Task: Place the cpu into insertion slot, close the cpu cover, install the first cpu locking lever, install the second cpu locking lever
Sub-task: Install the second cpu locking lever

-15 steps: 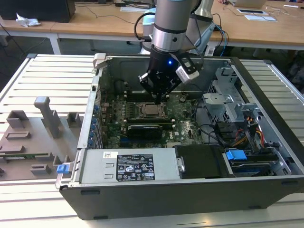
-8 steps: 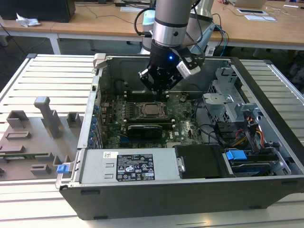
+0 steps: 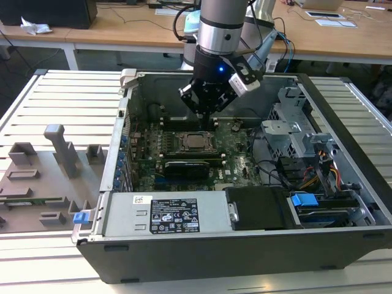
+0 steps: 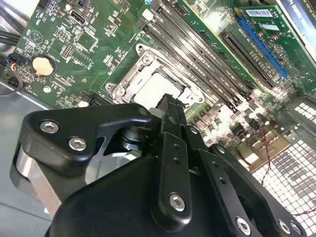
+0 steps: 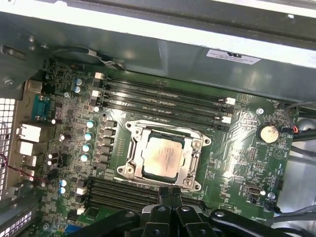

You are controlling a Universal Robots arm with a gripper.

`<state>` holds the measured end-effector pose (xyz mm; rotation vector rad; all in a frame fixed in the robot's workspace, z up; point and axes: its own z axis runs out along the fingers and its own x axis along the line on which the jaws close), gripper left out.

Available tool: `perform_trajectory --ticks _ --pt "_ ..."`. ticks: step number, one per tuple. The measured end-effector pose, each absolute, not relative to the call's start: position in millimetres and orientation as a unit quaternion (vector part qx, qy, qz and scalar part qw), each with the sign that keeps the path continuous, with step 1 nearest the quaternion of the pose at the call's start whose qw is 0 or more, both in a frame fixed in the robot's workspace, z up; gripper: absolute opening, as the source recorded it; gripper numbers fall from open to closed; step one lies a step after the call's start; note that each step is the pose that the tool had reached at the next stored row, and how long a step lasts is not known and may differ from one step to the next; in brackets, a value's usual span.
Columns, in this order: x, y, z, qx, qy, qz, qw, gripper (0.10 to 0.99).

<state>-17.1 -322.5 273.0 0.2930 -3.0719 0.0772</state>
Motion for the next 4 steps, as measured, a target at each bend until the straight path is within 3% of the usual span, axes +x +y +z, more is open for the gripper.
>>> perform_trajectory --ticks 4 --pt "-17.1 -322.5 273.1 0.095 -0.995 0.025 0.027 0.106"
